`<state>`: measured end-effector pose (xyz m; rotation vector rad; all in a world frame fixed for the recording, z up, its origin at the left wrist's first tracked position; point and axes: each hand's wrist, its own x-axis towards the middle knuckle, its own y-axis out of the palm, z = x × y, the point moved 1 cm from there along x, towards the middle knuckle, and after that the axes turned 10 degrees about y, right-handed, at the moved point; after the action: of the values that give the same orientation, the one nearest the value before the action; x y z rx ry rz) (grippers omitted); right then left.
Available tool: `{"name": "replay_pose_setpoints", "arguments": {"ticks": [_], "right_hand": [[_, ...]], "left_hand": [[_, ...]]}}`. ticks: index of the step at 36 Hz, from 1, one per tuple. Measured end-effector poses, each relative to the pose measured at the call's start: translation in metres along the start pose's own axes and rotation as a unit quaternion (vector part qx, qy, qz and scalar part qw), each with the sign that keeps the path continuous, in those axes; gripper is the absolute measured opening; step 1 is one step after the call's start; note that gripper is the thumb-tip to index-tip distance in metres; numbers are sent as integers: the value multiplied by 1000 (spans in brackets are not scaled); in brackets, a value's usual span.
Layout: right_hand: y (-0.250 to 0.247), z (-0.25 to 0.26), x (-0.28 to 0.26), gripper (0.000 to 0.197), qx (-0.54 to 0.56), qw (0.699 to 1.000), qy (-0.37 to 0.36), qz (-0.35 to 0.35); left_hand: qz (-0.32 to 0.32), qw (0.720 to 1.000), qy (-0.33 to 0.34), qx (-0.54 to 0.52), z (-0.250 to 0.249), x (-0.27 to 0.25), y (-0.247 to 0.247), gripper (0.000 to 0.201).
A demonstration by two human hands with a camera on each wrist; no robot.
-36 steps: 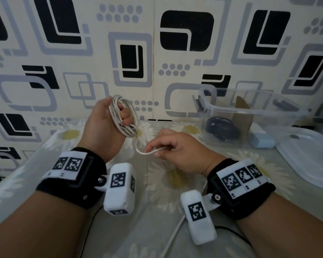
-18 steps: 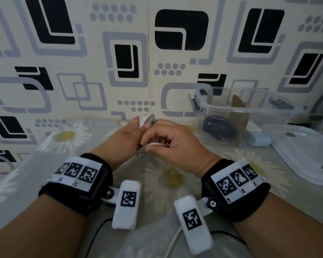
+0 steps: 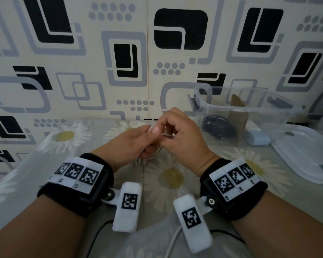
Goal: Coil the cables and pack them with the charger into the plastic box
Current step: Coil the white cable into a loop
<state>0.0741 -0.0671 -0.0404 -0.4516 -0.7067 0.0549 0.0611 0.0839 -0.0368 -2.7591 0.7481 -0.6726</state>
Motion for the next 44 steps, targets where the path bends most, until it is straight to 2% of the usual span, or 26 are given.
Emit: {"name": "replay_pose_setpoints", "arguments": {"ticks": [3,8,12,14,20,22,25,30,35,39,44], "right_hand": [[-2,-2,1,22,18,999,26,20],[-3,-3,3,24,45,996,64,41],[-3,-5,2,14,37,995,81,54],[-3,-6,1,11,38,992,90,74],[-8,-4,1,13,39,988,145,45],[-9,-4,1,17,31,982,174,73],[-6,-8,-1,14,29,965,229,123],[-3,-17,-6,21,144,908,348,181],[-2,-19,-8,20,222,869,388,212],[-2,-16,-9,29,221,872,377,219],[-5,-11,-6,45,186,916,310,174]], "left_hand": [[8,999,-9,41,7,2,-5,82],[-39,995,-26,88,12,2,-11,48],[-68,995,-20,64,11,1,-10,37],[-77,996,-21,45,12,1,-10,39],[-177,983,-47,-30,14,3,-17,32],[-223,972,-45,-52,12,4,-20,27],[-283,954,-44,-87,11,4,-28,34],[-345,929,-64,-119,14,3,-36,39],[-395,903,-65,-158,18,4,-44,41],[-447,865,-79,-211,21,1,-52,44],[-468,828,-73,-300,24,-1,-59,45]]}}
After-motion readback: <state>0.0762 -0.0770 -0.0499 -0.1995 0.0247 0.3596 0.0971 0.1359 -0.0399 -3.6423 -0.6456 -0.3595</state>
